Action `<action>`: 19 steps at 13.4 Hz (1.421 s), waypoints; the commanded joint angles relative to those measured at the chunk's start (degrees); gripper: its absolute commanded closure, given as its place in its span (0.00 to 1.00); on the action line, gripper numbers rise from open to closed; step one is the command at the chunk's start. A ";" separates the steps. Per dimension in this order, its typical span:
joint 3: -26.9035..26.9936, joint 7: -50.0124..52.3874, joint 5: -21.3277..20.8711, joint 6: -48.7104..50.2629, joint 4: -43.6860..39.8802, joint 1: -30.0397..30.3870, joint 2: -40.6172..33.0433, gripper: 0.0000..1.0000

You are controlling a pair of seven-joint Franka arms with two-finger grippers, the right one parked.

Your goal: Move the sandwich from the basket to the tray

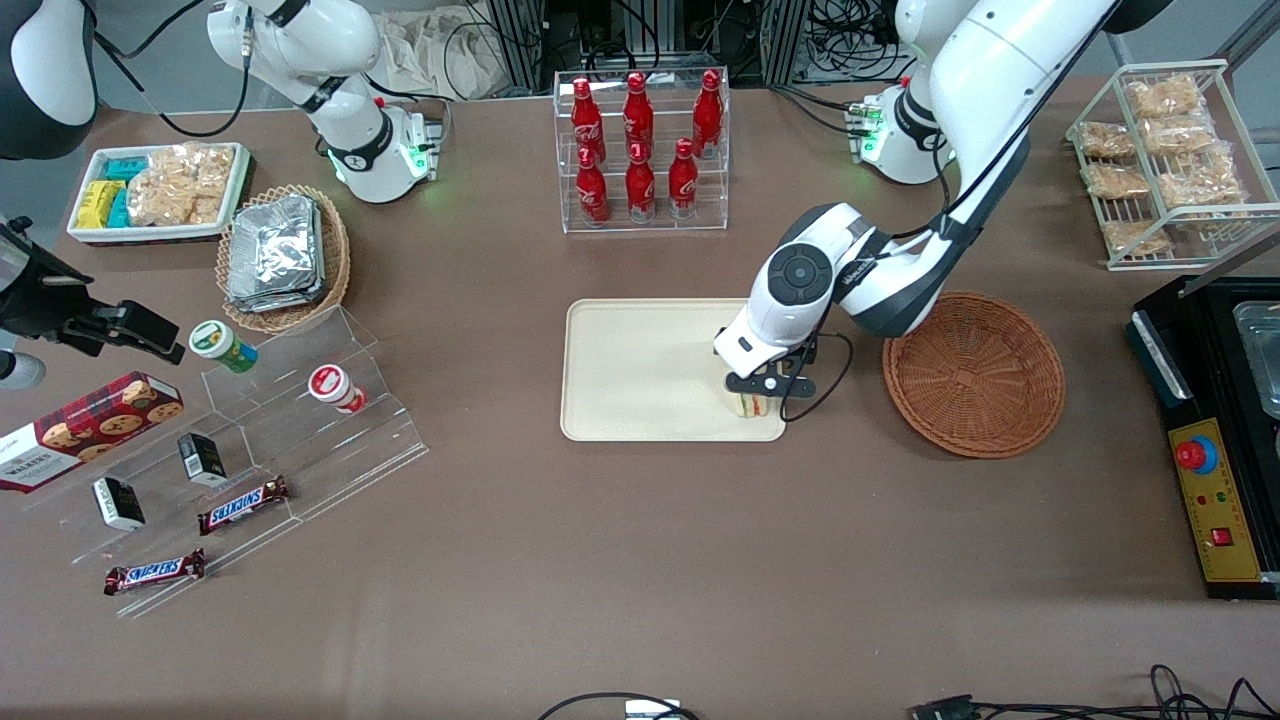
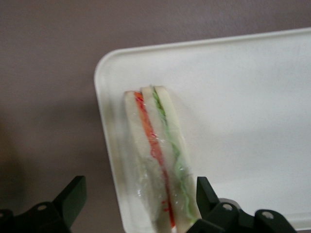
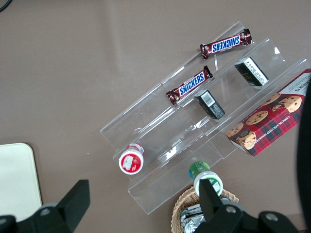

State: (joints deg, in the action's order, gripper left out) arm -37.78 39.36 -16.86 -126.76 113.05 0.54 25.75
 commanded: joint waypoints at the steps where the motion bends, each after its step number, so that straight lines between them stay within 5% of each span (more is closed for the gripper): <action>1: -0.45 0.28 1.21 7.72 -2.04 0.34 -7.18 0.00; 4: 2.07 -7.77 7.69 16.60 -5.29 1.65 -14.91 0.00; 7: 14.18 -22.61 15.88 21.54 -4.42 0.26 -24.75 0.00; 11: 33.70 -36.96 17.30 29.00 -4.59 -3.96 -33.02 0.00; 15: 37.16 -36.91 16.68 38.40 -15.19 -3.97 -33.40 0.00; 19: 37.25 -35.50 18.00 39.31 -16.90 -3.62 -32.08 0.00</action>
State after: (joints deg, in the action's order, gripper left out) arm -1.19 2.50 -0.15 -88.92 98.10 -2.58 -8.49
